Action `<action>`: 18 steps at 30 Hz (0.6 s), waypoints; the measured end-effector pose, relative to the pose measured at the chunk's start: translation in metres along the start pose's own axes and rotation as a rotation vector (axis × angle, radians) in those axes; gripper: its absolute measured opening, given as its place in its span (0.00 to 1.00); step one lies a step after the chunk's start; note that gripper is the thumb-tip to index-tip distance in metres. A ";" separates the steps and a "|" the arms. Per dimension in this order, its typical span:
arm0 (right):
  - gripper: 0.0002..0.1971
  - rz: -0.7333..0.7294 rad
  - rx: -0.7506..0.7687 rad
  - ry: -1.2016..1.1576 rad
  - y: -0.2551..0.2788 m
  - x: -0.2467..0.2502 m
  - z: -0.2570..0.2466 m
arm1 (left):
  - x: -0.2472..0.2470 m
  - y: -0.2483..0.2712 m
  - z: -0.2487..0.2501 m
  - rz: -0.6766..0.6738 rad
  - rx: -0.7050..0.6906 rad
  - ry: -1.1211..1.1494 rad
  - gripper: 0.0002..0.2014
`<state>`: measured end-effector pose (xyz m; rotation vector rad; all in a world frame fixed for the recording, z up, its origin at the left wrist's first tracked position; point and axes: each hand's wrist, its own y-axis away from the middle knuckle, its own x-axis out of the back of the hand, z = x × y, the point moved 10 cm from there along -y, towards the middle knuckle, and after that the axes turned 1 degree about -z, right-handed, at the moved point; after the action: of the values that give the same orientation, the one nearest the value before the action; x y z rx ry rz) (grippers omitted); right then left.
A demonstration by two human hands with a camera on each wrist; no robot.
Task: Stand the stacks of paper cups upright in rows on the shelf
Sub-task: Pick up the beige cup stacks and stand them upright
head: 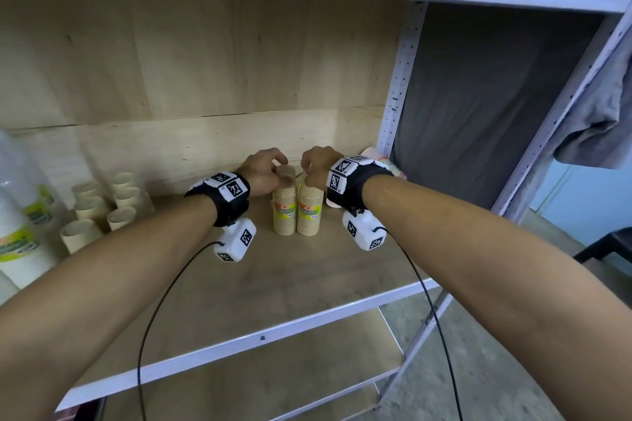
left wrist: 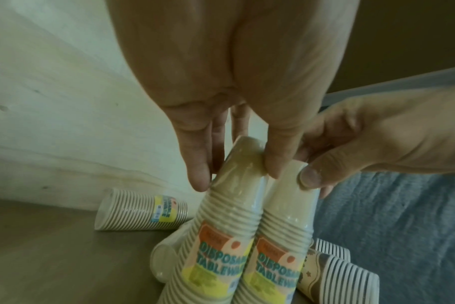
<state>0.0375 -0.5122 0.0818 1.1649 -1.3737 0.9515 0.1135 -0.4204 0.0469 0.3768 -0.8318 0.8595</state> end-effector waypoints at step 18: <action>0.18 0.006 0.000 -0.027 0.000 0.004 -0.006 | 0.011 0.002 0.021 -0.011 -0.016 -0.130 0.18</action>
<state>0.0385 -0.5072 0.0860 1.1781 -1.3994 0.9425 0.1060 -0.4264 0.0693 0.4260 -0.9550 0.8238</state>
